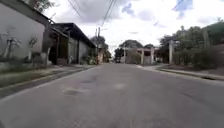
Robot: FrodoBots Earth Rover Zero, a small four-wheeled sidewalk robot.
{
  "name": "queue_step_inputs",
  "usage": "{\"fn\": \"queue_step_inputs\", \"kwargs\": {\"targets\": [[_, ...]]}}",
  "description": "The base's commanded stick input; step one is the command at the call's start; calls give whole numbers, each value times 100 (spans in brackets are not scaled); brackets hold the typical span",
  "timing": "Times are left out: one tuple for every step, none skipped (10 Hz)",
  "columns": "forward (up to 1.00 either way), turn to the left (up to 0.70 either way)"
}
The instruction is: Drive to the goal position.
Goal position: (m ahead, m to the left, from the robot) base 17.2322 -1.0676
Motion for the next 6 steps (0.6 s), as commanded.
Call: {"fn": "queue_step_inputs", "kwargs": {"targets": [[100, 0], [100, 0], [100, 0], [100, 0], [100, 0], [100, 0]]}}
